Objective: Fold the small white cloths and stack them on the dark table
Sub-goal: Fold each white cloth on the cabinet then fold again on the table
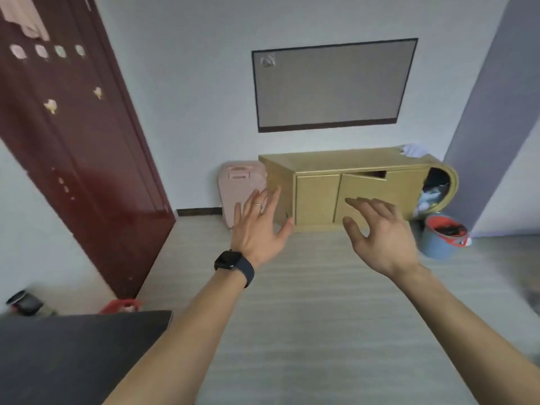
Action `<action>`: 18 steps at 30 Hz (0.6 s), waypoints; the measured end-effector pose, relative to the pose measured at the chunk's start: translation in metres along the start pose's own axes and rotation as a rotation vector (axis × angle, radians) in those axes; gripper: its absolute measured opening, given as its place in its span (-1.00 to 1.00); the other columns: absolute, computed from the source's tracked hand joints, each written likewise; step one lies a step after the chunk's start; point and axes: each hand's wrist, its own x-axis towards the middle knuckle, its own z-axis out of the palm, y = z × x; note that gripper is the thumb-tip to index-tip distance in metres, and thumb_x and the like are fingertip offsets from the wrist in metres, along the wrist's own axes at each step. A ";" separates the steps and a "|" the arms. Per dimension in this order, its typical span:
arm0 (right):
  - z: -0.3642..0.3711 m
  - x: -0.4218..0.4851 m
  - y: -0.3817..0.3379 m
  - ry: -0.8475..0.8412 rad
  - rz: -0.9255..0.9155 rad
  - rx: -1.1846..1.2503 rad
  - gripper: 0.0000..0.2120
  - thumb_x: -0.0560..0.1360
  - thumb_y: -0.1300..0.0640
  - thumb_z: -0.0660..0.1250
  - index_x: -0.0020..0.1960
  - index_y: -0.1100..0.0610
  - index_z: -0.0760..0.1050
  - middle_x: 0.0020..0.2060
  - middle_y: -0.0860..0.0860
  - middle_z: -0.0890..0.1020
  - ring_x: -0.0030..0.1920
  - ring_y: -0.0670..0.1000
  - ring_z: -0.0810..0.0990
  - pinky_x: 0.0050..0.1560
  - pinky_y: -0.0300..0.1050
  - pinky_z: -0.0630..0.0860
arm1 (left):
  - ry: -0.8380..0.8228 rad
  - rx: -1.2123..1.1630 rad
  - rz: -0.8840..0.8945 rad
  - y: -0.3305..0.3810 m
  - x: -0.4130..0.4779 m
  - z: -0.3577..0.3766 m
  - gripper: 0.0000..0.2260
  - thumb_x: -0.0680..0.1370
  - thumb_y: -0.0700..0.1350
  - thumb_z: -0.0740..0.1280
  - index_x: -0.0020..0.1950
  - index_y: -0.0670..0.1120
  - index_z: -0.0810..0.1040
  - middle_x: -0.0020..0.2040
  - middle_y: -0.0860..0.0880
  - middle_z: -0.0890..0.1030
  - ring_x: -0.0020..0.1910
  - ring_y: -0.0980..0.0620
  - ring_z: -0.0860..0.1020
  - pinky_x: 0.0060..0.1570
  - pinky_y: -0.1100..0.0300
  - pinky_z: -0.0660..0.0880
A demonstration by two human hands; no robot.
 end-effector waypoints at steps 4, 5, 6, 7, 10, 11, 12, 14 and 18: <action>-0.017 0.062 0.076 0.084 0.066 -0.055 -0.61 0.57 -0.14 0.21 0.36 -0.11 0.47 0.28 -0.06 0.57 0.34 0.14 0.41 0.20 0.15 0.49 | 0.024 -0.005 0.122 0.044 0.099 0.046 -0.38 0.61 0.26 0.11 0.61 0.12 0.02 0.60 0.00 0.15 0.58 -0.01 0.03 0.54 -0.13 -0.04; -0.018 0.081 0.095 0.101 0.078 -0.067 -0.61 0.57 -0.13 0.21 0.37 -0.10 0.47 0.28 -0.06 0.57 0.33 0.14 0.41 0.21 0.15 0.48 | 0.031 -0.018 0.140 0.053 0.126 0.058 -0.39 0.61 0.26 0.12 0.61 0.13 0.04 0.60 0.01 0.15 0.58 -0.01 0.02 0.53 -0.11 -0.05; -0.017 0.100 0.114 0.110 0.090 -0.077 -0.62 0.58 -0.11 0.23 0.37 -0.10 0.46 0.28 -0.07 0.57 0.34 0.13 0.41 0.22 0.15 0.47 | 0.036 -0.033 0.154 0.062 0.152 0.071 -0.39 0.61 0.26 0.13 0.61 0.12 0.06 0.60 0.01 0.14 0.58 -0.01 0.02 0.52 -0.09 -0.06; -0.014 0.120 0.134 0.114 0.103 -0.089 -0.63 0.58 -0.10 0.26 0.37 -0.11 0.46 0.29 -0.07 0.57 0.35 0.13 0.40 0.23 0.14 0.46 | 0.042 -0.045 0.166 0.070 0.179 0.083 -0.39 0.61 0.25 0.14 0.61 0.12 0.07 0.60 0.02 0.13 0.58 0.00 0.02 0.52 -0.05 -0.07; -0.001 0.184 0.189 0.135 0.132 -0.130 -0.62 0.57 -0.10 0.27 0.37 -0.11 0.46 0.29 -0.09 0.56 0.35 0.10 0.40 0.25 0.10 0.45 | 0.056 -0.074 0.218 0.087 0.261 0.120 -0.39 0.60 0.27 0.13 0.61 0.14 0.05 0.61 0.04 0.12 0.58 0.02 0.00 0.53 -0.06 -0.07; 0.005 0.206 0.206 0.133 0.145 -0.141 -0.62 0.57 -0.11 0.27 0.37 -0.11 0.46 0.29 -0.10 0.56 0.35 0.09 0.40 0.26 0.08 0.44 | 0.054 -0.080 0.228 0.091 0.290 0.131 -0.39 0.60 0.28 0.11 0.61 0.15 0.04 0.61 0.04 0.11 0.59 0.02 0.00 0.54 -0.09 -0.05; 0.012 0.229 0.225 0.128 0.157 -0.153 -0.62 0.57 -0.11 0.27 0.37 -0.11 0.47 0.30 -0.11 0.56 0.35 0.09 0.40 0.25 0.08 0.44 | 0.051 -0.083 0.233 0.096 0.321 0.142 -0.38 0.60 0.29 0.09 0.61 0.16 0.02 0.61 0.05 0.11 0.59 0.03 0.00 0.55 -0.10 -0.04; 0.023 0.267 0.258 0.131 0.175 -0.172 -0.63 0.57 -0.13 0.26 0.36 -0.12 0.47 0.30 -0.12 0.55 0.35 0.08 0.41 0.25 0.08 0.45 | 0.039 -0.077 0.246 0.105 0.374 0.163 -0.37 0.59 0.31 0.06 0.61 0.17 -0.01 0.62 0.07 0.08 0.59 0.05 -0.03 0.56 -0.09 -0.08; 0.040 0.338 0.325 0.166 0.217 -0.169 -0.64 0.56 -0.10 0.28 0.34 -0.10 0.49 0.28 -0.14 0.57 0.33 0.07 0.43 0.23 0.08 0.46 | 0.027 -0.094 0.282 0.132 0.473 0.205 -0.36 0.57 0.34 0.00 0.61 0.18 -0.04 0.62 0.06 0.07 0.59 0.05 -0.04 0.55 -0.08 -0.10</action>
